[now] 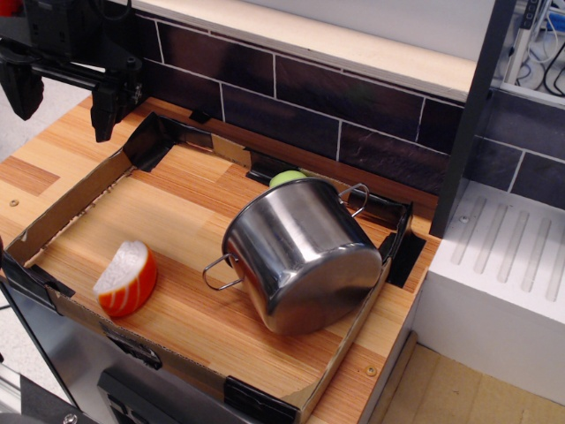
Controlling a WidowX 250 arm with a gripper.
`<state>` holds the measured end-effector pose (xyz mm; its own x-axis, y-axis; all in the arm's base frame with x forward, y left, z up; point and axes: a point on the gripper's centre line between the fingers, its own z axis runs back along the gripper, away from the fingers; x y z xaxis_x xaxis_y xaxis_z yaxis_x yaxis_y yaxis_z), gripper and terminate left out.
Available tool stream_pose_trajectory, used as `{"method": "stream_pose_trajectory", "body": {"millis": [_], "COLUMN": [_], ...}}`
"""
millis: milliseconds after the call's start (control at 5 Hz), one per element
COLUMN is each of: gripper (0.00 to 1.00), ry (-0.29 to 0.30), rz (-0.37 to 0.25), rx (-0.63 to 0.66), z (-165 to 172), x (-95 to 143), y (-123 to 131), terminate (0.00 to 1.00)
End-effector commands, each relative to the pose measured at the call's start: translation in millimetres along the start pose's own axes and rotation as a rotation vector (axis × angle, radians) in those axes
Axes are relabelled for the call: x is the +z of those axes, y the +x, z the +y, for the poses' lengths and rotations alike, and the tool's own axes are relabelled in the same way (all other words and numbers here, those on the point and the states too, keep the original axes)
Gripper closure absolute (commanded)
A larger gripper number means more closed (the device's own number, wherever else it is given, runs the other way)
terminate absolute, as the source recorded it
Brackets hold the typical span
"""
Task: Upright metal pot
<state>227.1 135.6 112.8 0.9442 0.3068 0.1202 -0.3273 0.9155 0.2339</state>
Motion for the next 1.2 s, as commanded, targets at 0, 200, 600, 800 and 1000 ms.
{"method": "stream_pose_trajectory", "body": {"millis": [0,200,600,800,1000], "gripper": [0.0,0.0,0.0,0.0,0.0], "ry": [0.0,-0.029,-0.156,-0.227,-0.261], "rz": [0.0,0.031,0.097,0.131,0.124], "rx": [0.0,0.02,0.056,-0.012,-0.128], "z": [0,-19,-77,-116,-145], "x": [0,21,56,68,65], "y": [0,5,13,5,-6], "terminate": [0.0,0.0,0.0,0.0,0.0]}}
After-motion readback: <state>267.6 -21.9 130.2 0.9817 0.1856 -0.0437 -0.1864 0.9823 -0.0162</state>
